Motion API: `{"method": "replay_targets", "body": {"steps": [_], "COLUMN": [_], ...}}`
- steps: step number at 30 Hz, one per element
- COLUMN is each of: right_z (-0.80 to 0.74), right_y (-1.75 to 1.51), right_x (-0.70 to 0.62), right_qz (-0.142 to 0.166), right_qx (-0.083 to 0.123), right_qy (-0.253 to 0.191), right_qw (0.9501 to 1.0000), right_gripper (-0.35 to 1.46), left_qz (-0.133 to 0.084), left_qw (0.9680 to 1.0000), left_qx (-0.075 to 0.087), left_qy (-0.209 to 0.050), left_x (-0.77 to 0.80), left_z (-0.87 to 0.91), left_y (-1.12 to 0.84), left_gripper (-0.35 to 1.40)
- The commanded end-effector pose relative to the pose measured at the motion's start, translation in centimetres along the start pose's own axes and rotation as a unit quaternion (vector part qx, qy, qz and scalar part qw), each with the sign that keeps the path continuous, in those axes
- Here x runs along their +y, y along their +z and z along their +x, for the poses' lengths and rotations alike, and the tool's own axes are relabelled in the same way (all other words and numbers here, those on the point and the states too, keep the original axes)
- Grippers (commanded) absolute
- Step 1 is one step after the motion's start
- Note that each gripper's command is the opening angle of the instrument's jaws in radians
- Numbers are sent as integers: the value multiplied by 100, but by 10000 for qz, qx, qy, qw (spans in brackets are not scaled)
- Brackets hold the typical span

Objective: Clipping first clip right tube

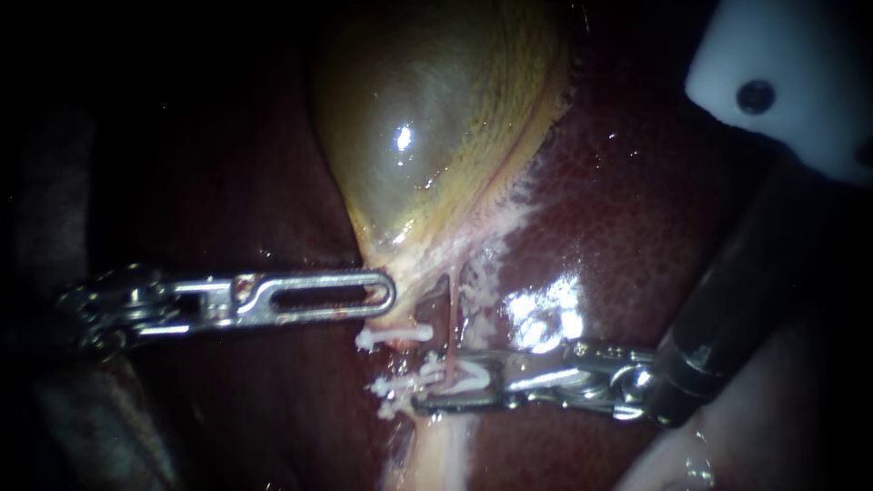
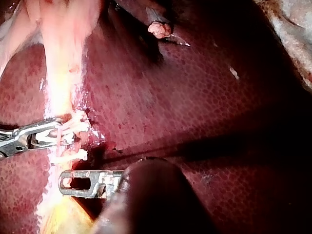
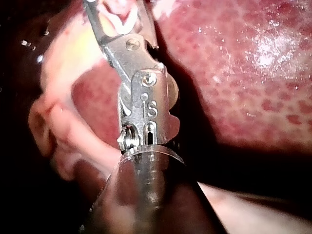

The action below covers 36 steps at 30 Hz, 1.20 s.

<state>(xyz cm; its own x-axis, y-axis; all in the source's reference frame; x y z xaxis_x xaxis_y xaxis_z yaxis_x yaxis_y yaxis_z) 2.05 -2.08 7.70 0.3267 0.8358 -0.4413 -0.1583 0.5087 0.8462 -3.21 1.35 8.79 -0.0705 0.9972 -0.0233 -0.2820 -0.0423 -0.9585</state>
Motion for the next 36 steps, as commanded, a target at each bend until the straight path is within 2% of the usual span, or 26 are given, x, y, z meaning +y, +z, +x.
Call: {"method": "replay_targets", "body": {"steps": [1, 16, 24, 29, 36], "right_z": [0, 1, 2, 2, 1], "right_y": [0, 3, 3, 0, -4], "right_x": [0, 0, 2, 9, 13], "right_qz": [-7, 4, 5, -103, -145], "right_qx": [3, 3, -26, -21, -18], "right_qy": [3, 117, 238, 267, 265], "right_qw": [10000, 9999, 9997, 9996, 9995], "right_gripper": [34, 19, -9, -28, -35], "left_qz": [0, 0, 0, 1, 1], "left_qw": [10000, 10000, 10000, 10000, 10000], "left_qx": [1, 1, 1, 2, 2], "left_qy": [-1, 0, 0, 2, 3], "left_x": [0, -1, -1, -1, -2], "left_z": [0, 0, 0, 0, 0], "left_y": [0, 0, 1, 1, 1], "left_gripper": [-35, -35, -35, -35, -35]}}
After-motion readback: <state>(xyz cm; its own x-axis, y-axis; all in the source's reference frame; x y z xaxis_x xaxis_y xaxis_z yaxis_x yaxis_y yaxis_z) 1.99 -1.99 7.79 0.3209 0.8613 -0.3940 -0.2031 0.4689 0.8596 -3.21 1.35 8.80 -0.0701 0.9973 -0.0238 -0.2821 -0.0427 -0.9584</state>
